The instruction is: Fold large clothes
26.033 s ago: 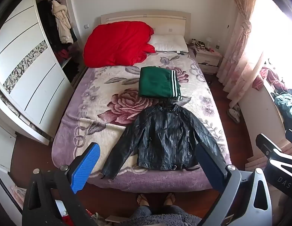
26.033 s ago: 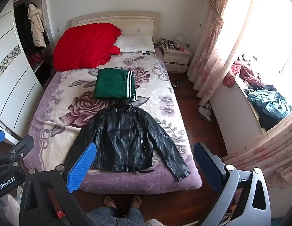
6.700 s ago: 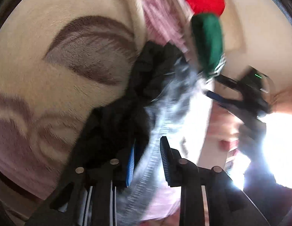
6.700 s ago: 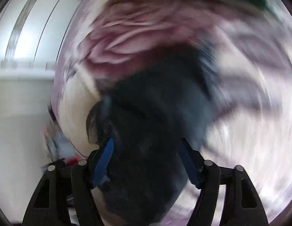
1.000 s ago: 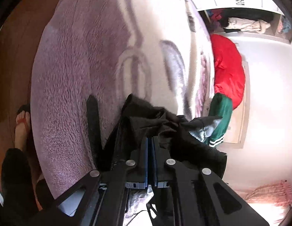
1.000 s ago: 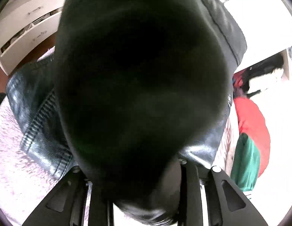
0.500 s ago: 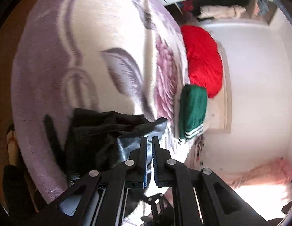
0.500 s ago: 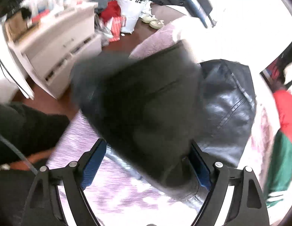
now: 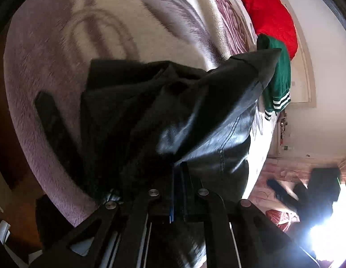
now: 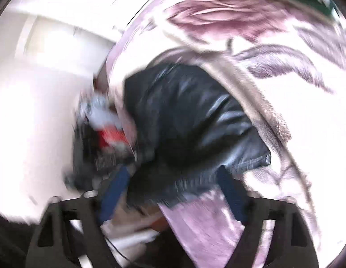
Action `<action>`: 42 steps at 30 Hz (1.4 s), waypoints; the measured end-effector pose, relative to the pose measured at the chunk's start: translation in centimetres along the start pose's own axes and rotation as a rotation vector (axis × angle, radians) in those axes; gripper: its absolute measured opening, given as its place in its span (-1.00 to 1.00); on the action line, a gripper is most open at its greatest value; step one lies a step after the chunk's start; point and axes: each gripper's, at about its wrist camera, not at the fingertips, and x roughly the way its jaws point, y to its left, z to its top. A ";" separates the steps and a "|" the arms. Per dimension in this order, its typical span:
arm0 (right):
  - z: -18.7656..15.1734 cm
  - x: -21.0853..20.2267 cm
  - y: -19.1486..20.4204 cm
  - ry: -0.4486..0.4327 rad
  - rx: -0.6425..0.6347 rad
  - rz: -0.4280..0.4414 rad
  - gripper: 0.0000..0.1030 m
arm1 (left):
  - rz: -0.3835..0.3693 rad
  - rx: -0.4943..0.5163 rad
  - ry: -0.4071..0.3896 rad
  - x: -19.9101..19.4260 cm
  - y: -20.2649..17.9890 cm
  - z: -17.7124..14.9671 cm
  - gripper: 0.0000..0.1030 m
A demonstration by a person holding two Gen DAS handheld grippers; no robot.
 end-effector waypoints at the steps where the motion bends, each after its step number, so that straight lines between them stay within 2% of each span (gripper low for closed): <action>1: 0.8 0.8 -0.1 0.005 0.032 -0.021 -0.11 | 0.004 0.003 0.003 -0.3 0.2 -0.3 -0.90; 2: 1.7 1.8 -0.1 0.009 0.051 -0.037 -0.30 | 0.014 0.007 0.008 -0.5 0.1 -0.5 -0.90; 4: 2.7 4.3 -0.2 0.048 0.067 -0.053 -0.33 | 0.044 0.023 0.011 -1.6 -0.6 -0.6 -0.89; 5: 2.9 6.0 -0.1 0.097 0.068 -0.067 -0.33 | 0.073 0.039 0.004 -2.5 -1.3 -0.4 -0.89; 6: 2.5 8.9 -0.3 0.200 0.063 -0.123 -0.34 | 0.086 0.052 -0.004 -3.5 -2.0 -0.1 -0.89; 8: 2.0 10.0 -0.2 0.199 0.070 -0.190 -0.35 | 0.080 0.071 -0.044 -5.4 -3.8 1.0 -0.89; 10: 2.0 9.3 0.2 0.179 0.074 -0.178 -0.35 | 0.092 0.115 -0.072 -7.2 -6.7 3.4 -0.82; 12: 1.9 8.2 -0.3 0.160 0.130 -0.132 -0.35 | 0.092 0.193 -0.076 -7.3 -9.8 6.1 -0.06; 13: 1.9 7.7 -0.8 0.153 0.160 -0.109 -0.35 | 0.079 0.244 -0.084 -7.1 -11.8 7.6 0.57; 14: 1.9 7.5 -1.4 0.148 0.199 -0.081 -0.35 | 0.062 0.308 -0.085 -6.5 -14.1 9.3 0.70; 16: 1.7 7.0 -2.4 0.130 0.269 -0.028 -0.35 | 0.050 0.380 -0.023 -4.2 -17.0 11.5 0.70; 17: 1.6 6.9 -2.8 0.123 0.297 -0.010 -0.35 | 0.074 0.422 0.041 -2.1 -18.6 12.8 0.70; 19: 1.5 6.5 -3.3 0.109 0.340 0.016 -0.35 | 0.175 0.546 0.173 3.2 -21.1 14.6 0.70; 21: 1.4 6.0 -3.8 0.092 0.390 0.048 -0.35 | 0.324 0.691 0.318 8.5 -21.8 14.5 0.69; 22: 1.2 5.7 -4.3 0.078 0.428 0.074 -0.35 | 0.374 0.735 0.370 9.6 -21.1 13.9 0.43; 23: 1.0 5.4 -4.8 0.066 0.465 0.102 -0.36 | 0.431 0.802 0.434 11.5 -20.4 13.0 -0.18; 24: 0.7 5.0 -5.3 0.054 0.499 0.129 -0.36 | 0.411 0.824 0.462 11.4 -19.4 12.1 -0.36; 26: 0.0 4.3 -6.2 0.025 0.572 0.173 -0.36 | 0.367 0.825 0.423 10.6 -18.5 11.7 -0.40; 29: -2.0 2.2 -7.4 -0.069 0.691 0.191 -0.35 | 0.277 0.676 0.383 8.4 -17.1 12.7 -0.45; 32: -3.8 0.9 -7.7 -0.153 0.775 0.136 -0.35 | 0.265 0.678 0.323 6.7 -16.5 11.8 -0.46; 35: -4.7 1.8 -7.2 -0.177 0.794 0.046 -0.37 | 0.222 0.623 0.322 6.3 -15.2 12.3 -0.46; 36: -4.6 2.3 -6.9 -0.183 0.801 0.002 -0.41 | 0.203 0.601 0.327 7.1 -14.8 12.8 -0.45; 37: -4.6 2.8 -7.3 -0.180 0.807 -0.030 -0.69 | 0.173 0.583 0.340 7.6 -14.1 13.3 -0.44; 38: -4.6 3.5 -7.5 -0.162 0.816 -0.095 -0.84 | 0.144 0.566 0.356 8.4 -13.5 13.6 -0.42; 42: -4.1 6.0 -9.3 -0.120 0.827 -0.198 -0.87 | 0.006 0.456 0.405 10.3 -10.3 15.0 -0.34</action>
